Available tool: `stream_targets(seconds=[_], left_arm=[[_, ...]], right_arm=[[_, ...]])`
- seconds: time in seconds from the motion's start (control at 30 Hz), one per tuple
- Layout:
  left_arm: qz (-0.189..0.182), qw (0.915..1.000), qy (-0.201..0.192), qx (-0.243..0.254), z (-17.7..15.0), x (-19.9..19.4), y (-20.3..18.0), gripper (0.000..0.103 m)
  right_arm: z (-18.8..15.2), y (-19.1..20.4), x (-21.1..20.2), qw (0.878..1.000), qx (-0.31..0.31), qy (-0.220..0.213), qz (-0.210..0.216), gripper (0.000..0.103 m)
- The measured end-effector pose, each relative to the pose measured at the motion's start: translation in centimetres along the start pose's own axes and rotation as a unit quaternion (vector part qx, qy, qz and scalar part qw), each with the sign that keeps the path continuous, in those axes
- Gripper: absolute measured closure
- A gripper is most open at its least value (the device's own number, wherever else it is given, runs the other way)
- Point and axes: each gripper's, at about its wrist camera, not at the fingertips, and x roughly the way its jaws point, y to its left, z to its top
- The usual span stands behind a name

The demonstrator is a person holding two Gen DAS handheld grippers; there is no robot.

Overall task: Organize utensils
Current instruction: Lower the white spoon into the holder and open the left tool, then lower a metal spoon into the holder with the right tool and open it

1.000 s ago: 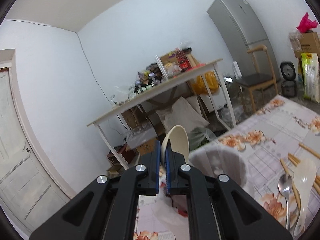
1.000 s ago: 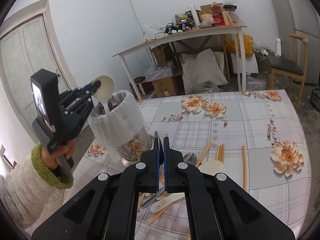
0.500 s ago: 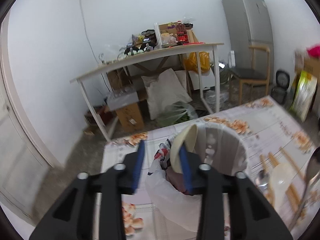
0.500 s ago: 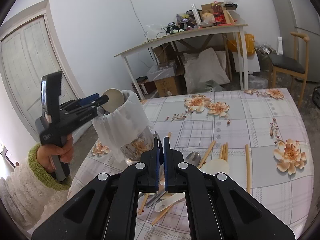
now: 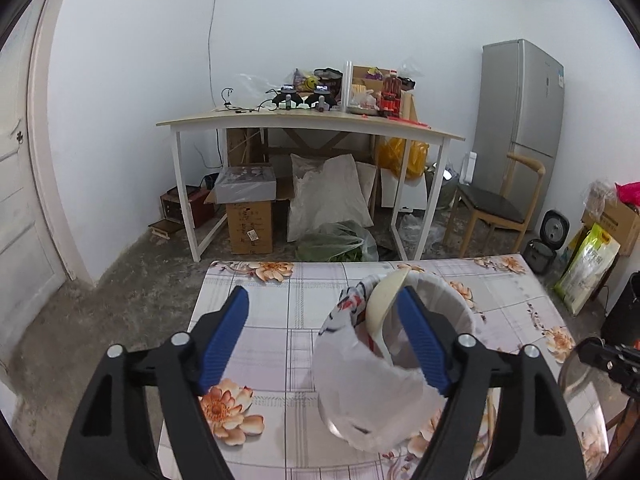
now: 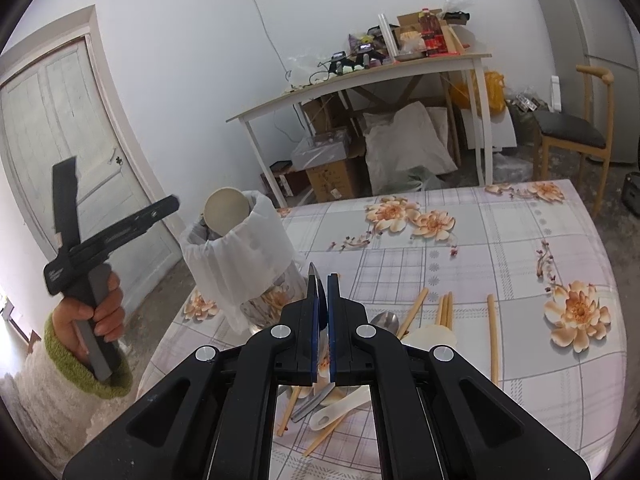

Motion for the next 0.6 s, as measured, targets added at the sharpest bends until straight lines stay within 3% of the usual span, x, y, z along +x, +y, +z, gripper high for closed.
stream_targets(seconds=[0.27,0.6], left_arm=[[-0.015,0.9998,0.002,-0.009,-2.5,-2.7,0.4,0.020],[-0.020,0.9995,0.014,-0.021,-6.5,-5.0,1.1,0.017]], right_arm=[[2.4,0.1,-2.5,0.999,-0.004,-0.046,-0.001,0.101],[9.1,1.6,-3.5,0.994,-0.019,-0.098,0.036,0.101]])
